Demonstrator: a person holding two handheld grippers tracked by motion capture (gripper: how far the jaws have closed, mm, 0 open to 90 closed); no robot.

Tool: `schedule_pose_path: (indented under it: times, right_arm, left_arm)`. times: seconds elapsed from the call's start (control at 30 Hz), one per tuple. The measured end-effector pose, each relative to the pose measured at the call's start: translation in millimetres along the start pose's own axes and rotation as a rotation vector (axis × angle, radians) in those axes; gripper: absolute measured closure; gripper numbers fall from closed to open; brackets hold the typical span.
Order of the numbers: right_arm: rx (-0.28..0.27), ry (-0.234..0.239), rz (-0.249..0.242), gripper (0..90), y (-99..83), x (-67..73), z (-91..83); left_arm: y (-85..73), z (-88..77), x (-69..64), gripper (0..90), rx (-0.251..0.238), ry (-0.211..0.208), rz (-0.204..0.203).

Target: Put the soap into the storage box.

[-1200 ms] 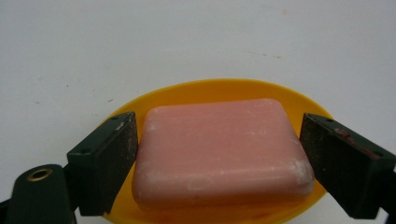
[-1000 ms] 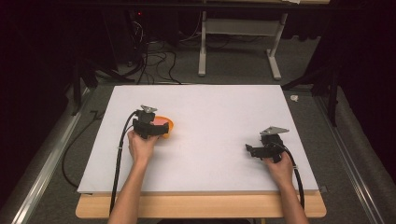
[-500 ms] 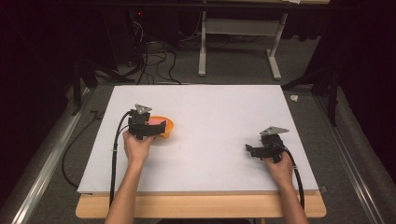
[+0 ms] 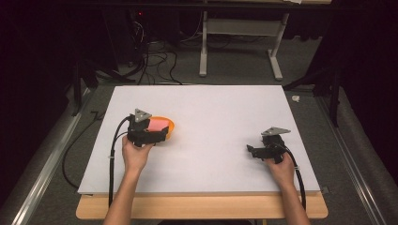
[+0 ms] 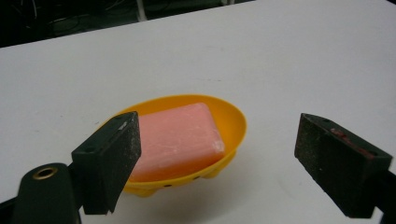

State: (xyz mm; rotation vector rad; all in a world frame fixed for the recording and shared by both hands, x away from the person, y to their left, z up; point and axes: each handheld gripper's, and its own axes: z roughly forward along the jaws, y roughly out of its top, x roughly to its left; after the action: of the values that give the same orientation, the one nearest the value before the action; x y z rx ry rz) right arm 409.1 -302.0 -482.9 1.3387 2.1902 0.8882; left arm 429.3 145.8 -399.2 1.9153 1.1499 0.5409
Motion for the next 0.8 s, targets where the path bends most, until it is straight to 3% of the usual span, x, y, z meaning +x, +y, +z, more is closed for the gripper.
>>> schedule_pose_path:
  times: [0.6, 0.8]
  right_arm:
    - [0.003, 0.002, 0.003, 18.4, 0.2, 0.0, -0.2]
    - [0.003, 0.002, 0.003, 18.3, 0.2, 0.0, -0.1]
  left_arm:
    - [-11.8, -17.0, -22.7, 15.6, -0.01, -0.127, 0.032]
    - [-16.9, -19.0, -29.0, 15.6, 0.001, -0.141, 0.057]
